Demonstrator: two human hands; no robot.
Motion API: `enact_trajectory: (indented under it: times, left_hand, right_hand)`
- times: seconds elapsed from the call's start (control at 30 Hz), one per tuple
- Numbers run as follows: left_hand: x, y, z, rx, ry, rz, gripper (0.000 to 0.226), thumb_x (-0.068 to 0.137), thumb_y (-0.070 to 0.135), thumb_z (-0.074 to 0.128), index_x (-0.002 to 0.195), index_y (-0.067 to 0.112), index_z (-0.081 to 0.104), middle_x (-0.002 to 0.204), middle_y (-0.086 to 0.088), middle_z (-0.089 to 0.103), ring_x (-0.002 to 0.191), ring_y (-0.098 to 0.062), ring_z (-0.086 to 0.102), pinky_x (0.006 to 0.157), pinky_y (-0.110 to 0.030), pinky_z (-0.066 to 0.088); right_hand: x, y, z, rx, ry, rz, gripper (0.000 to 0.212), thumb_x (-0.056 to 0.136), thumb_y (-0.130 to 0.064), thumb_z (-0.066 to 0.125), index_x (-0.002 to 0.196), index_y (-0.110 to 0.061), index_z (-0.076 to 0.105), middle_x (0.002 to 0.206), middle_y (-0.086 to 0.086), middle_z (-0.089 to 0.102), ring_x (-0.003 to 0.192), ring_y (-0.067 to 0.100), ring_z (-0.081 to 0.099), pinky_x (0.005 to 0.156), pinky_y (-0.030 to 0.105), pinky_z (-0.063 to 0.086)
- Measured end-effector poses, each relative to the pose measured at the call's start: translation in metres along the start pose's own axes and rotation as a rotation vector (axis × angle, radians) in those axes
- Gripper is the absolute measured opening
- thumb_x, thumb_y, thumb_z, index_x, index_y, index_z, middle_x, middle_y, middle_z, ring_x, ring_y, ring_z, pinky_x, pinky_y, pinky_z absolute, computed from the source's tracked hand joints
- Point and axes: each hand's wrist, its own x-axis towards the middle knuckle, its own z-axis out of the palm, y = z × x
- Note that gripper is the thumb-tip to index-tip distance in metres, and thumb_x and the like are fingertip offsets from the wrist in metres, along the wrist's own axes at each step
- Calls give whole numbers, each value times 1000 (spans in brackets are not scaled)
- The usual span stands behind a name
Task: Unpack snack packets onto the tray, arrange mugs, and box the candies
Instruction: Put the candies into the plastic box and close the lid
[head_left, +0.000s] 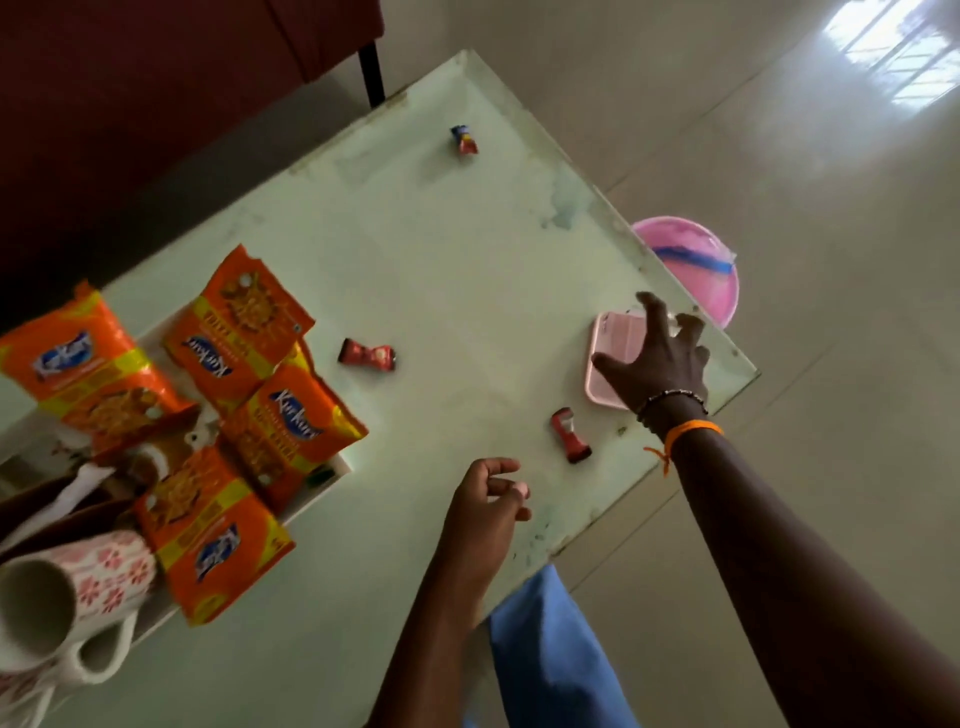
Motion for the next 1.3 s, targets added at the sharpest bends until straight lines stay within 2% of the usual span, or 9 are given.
enact_trajectory:
  times: [0.2, 0.33, 0.43, 0.67, 0.8, 0.93, 1.1, 1.23, 1.3]
  left_hand:
    - [6, 45, 17, -240, -1, 25, 49, 85, 34, 60, 128, 27, 38, 105, 6, 62, 108, -17, 58, 101, -37, 44]
    - [9, 68, 13, -544, -54, 74, 86, 60, 54, 64, 136, 34, 29, 122, 4, 57, 120, -21, 51, 100, -36, 42]
    - [11, 72, -2, -671, 68, 173, 78, 59, 43, 68, 130, 29, 36, 116, 0, 62, 111, -21, 60, 91, -35, 51]
    - [1, 50, -35, -499, 190, 237, 95, 43, 47, 80, 128, 28, 43, 128, -3, 59, 110, -20, 61, 89, -41, 54]
    - [-5, 37, -41, -452, 214, 234, 87, 44, 49, 78, 124, 25, 52, 121, 1, 64, 99, -14, 67, 78, -29, 58]
    - [-8, 23, -50, -451, 203, 233, 70, 59, 36, 81, 122, 23, 54, 118, 0, 66, 98, -14, 68, 79, -29, 57]
    - [-17, 9, -56, -502, 119, 211, 76, 54, 44, 78, 122, 26, 52, 105, 3, 71, 89, -9, 70, 67, -23, 55]
    - [-22, -3, -61, -571, 103, 210, 97, 48, 40, 82, 134, 25, 42, 131, -6, 57, 103, -15, 67, 79, -30, 57]
    - [-22, -6, -63, -553, 89, 219, 105, 43, 40, 82, 137, 29, 37, 137, -7, 50, 108, -18, 64, 87, -38, 56]
  right_hand:
    - [-7, -35, -6, 472, -31, -139, 78, 63, -25, 78, 128, -37, 37, 115, 10, 37, 78, 7, 52, 82, 18, 46]
    - [-51, -54, -2, 1001, -232, -41, 57, 65, -11, 79, 106, -26, 43, 114, 14, 46, 72, 13, 64, 85, 45, 55]
    - [-77, -57, 0, 1171, -413, 24, 51, 59, -19, 77, 92, -18, 39, 102, 8, 47, 76, 14, 63, 80, 43, 55]
    - [-105, -55, 4, 788, -577, -234, 47, 70, -31, 72, 111, -16, 54, 120, 10, 56, 105, 15, 60, 83, 30, 52]
    - [-109, -57, 14, 831, -541, -320, 21, 84, -20, 53, 101, -25, 64, 85, -7, 69, 73, -2, 63, 67, 14, 52]
    - [-110, -49, 30, 751, -358, -295, 25, 93, -17, 46, 79, -26, 64, 53, -19, 58, 56, -5, 45, 55, 16, 40]
    - [-87, -30, 49, 671, -132, -62, 25, 93, -16, 44, 82, 4, 54, 73, 19, 49, 73, 22, 43, 71, 55, 48]
    - [-83, -27, 65, 488, -301, 5, 23, 88, -5, 49, 109, 0, 58, 92, 19, 61, 95, 41, 61, 89, 59, 48]
    - [-84, -25, 67, 457, -327, -37, 28, 86, -3, 53, 113, -3, 59, 104, 24, 65, 97, 39, 62, 93, 40, 49]
